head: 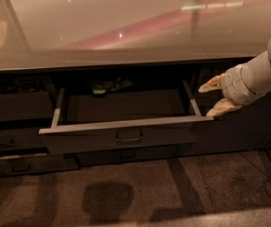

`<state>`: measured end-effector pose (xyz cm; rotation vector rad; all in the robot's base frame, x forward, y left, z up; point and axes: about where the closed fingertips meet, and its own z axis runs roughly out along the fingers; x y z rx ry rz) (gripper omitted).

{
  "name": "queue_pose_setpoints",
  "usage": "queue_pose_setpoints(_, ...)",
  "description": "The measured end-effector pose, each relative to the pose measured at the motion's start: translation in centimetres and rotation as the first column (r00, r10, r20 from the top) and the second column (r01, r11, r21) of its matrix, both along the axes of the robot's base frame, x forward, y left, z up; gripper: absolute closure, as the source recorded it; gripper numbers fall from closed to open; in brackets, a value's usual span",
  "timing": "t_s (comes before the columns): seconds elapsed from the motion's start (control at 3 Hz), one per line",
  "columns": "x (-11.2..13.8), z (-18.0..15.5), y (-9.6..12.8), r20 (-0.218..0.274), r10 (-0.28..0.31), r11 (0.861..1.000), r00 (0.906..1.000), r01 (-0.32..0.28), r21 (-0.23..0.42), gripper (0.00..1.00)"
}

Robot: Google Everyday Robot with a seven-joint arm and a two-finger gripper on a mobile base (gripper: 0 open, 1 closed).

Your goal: Open top drawer

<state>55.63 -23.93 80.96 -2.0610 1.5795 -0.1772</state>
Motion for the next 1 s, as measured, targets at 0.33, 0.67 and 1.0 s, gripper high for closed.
queue_pose_setpoints(0.33, 0.0, -0.01, 0.01, 0.0, 0.0, 1.0, 1.0, 0.0, 0.0, 0.66)
queue_pose_setpoints(0.67, 0.0, -0.03, 0.01, -0.001, 0.0, 1.0, 1.0, 0.0, 0.001, 0.89)
queue_pose_setpoints(1.0, 0.1, -0.38, 0.2, -0.027, 0.053, 0.993, 0.9982, -0.05, 0.104, 1.0)
